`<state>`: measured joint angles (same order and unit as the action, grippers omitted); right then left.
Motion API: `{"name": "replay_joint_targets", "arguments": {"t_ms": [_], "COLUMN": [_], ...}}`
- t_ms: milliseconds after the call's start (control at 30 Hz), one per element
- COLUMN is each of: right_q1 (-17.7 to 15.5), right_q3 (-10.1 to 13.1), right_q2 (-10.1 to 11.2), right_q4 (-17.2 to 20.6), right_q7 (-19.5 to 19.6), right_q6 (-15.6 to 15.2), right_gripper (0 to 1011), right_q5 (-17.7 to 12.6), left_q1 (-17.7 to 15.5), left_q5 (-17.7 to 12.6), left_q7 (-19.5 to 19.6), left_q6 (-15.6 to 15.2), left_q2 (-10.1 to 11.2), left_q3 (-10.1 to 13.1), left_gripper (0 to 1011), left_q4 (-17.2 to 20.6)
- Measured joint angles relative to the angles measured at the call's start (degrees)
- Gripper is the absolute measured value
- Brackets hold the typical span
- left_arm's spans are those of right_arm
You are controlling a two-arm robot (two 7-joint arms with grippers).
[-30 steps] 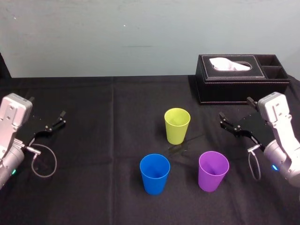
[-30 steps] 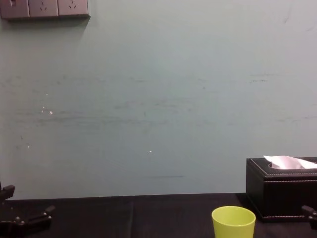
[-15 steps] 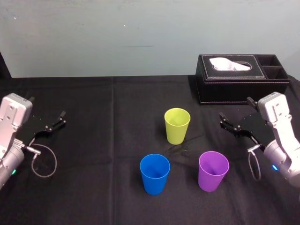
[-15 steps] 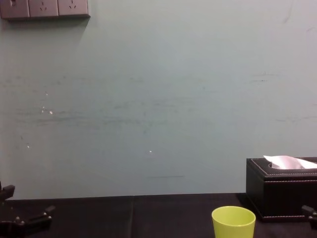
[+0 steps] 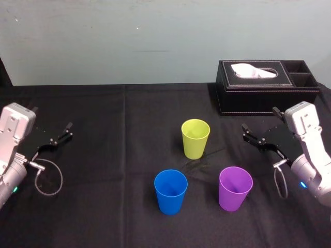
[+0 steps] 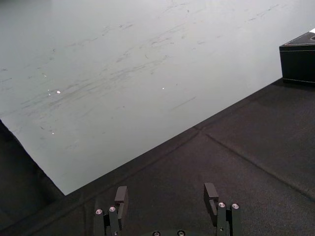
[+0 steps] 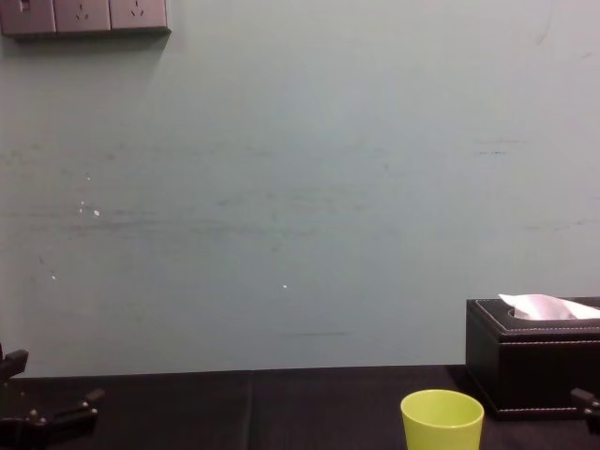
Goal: Stack the three plastic cups sequentially using one hand.
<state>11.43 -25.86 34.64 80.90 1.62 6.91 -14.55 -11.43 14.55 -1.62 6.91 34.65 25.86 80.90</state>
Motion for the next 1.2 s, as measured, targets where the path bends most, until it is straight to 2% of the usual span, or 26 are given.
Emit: {"name": "replay_joint_targets", "arguments": {"t_ms": [367, 500, 733, 833, 967, 1167, 1200], "right_q1": [0.0, -0.4, -2.4, -4.4, -6.2, -11.3, -11.3], "right_q3": [0.0, 0.8, 3.4, 5.5, 7.1, 11.2, 11.2], "right_q2": [0.0, 0.0, 1.4, 2.9, 4.1, 7.5, 7.5], "right_q4": [0.0, 0.3, 2.9, 5.8, 8.2, 13.9, 13.9], "right_q7": [0.0, -1.1, -4.2, -5.9, -6.9, -9.3, -9.3], "right_q6": [0.0, -0.2, -0.6, -0.7, -0.4, 1.0, 1.0], "right_gripper": [1003, 1003, 1003, 1003, 1003, 1003, 1003], "right_q5": [0.0, -0.2, -2.8, -4.6, -5.5, -7.8, -7.8], "left_q1": [0.0, 0.0, 0.0, 0.0, 0.0, 0.0, 0.0], "left_q5": [0.0, 0.0, 0.0, 0.0, 0.0, 0.0, 0.0], "left_q7": [0.0, 0.0, 0.0, 0.0, 0.0, 0.0, 0.0], "left_q6": [0.0, 0.0, 0.0, 0.0, 0.0, 0.0, 0.0], "left_q2": [0.0, 0.0, 0.0, 0.0, 0.0, 0.0, 0.0], "left_q3": [0.0, 0.0, 0.0, 0.0, 0.0, 0.0, 0.0], "left_gripper": [1010, 1010, 1010, 1010, 1010, 1010, 1010], "left_q4": [0.0, 0.0, 0.0, 0.0, 0.0, 0.0, 0.0]}}
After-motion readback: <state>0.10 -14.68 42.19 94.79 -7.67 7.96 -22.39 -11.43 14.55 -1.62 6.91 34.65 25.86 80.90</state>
